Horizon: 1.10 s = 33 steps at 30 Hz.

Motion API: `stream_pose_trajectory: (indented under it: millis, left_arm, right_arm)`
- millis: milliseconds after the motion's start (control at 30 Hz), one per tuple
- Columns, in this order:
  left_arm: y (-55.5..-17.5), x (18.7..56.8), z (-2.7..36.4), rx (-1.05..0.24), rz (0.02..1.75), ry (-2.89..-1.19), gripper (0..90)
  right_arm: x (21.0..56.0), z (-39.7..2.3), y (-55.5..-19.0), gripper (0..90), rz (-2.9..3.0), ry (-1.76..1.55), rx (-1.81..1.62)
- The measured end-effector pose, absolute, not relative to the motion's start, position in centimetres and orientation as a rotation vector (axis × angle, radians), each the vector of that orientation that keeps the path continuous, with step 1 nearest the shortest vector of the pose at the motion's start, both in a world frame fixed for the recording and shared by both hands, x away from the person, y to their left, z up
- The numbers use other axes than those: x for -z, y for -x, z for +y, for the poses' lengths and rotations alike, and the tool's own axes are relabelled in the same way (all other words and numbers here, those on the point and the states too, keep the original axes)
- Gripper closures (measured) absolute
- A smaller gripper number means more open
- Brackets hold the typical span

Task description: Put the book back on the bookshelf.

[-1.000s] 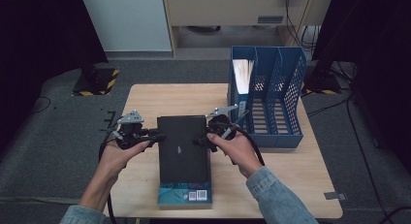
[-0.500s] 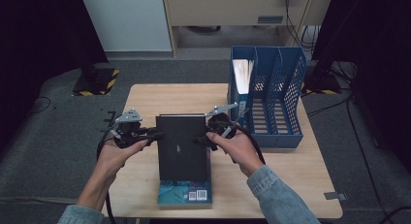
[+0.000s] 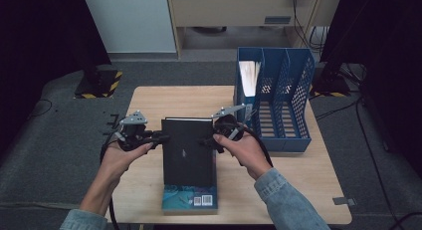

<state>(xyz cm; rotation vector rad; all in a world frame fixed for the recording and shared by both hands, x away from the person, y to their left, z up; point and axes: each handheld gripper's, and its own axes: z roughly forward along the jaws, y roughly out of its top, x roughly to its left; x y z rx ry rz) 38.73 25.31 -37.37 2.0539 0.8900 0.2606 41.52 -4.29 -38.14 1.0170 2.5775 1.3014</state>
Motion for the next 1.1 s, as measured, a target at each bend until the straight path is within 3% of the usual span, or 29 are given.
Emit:
stream_pose_trajectory:
  millis: [767,1100]
  left_arm:
    - [-43.9,36.1,25.1,-0.295,0.930,-2.056,71.1]
    - [-42.6,35.8,25.0,-0.337,0.904,-2.065,71.0]
  right_arm:
    - [37.0,-3.1,-46.2,33.0,2.509,-1.064,-1.237]
    - [36.5,-3.0,-45.0,33.0,2.500,-1.000,-1.205]
